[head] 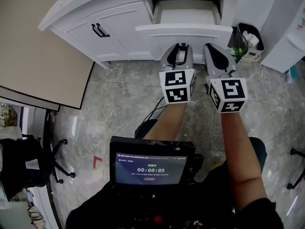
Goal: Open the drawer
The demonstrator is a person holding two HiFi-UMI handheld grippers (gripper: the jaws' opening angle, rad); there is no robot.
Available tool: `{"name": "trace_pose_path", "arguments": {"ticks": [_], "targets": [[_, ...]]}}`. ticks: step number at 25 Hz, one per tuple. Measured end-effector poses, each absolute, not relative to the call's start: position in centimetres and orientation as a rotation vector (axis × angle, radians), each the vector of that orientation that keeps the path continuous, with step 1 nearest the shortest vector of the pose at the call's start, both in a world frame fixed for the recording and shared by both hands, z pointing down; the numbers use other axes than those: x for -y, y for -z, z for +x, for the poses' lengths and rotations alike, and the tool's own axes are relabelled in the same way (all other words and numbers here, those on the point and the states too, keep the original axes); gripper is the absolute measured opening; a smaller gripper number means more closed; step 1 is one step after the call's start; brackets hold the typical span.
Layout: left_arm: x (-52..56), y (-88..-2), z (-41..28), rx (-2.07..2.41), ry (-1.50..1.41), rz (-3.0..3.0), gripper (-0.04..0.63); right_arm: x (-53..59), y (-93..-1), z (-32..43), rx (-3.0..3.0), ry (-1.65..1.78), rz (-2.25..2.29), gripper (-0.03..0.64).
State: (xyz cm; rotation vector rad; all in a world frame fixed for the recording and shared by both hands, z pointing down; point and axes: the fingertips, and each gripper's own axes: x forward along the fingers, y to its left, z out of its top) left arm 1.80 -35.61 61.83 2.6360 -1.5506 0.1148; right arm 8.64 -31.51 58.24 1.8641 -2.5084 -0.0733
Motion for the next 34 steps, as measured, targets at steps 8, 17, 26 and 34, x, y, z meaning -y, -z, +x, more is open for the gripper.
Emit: {"name": "trace_pose_path", "arguments": {"ticks": [8, 17, 26, 34], "targets": [[35.1, -53.8, 1.3, 1.611, -0.075, 2.645, 0.003, 31.1, -52.6, 8.7, 2.501, 0.028, 1.891, 0.023], [32.8, -31.4, 1.5, 1.558, -0.159, 2.626, 0.003, 28.9, -29.8, 9.4, 2.436, -0.037, 1.897, 0.021], [31.0, -14.2, 1.1, 1.563, -0.21, 2.619, 0.003, 27.3, -12.6, 9.6, 2.413, -0.085, 1.899, 0.021], [28.2, -10.2, 0.1, 1.535, -0.177, 2.647, 0.003, 24.9, -9.6, 8.8, 2.378, -0.078, 1.915, 0.021]]}}
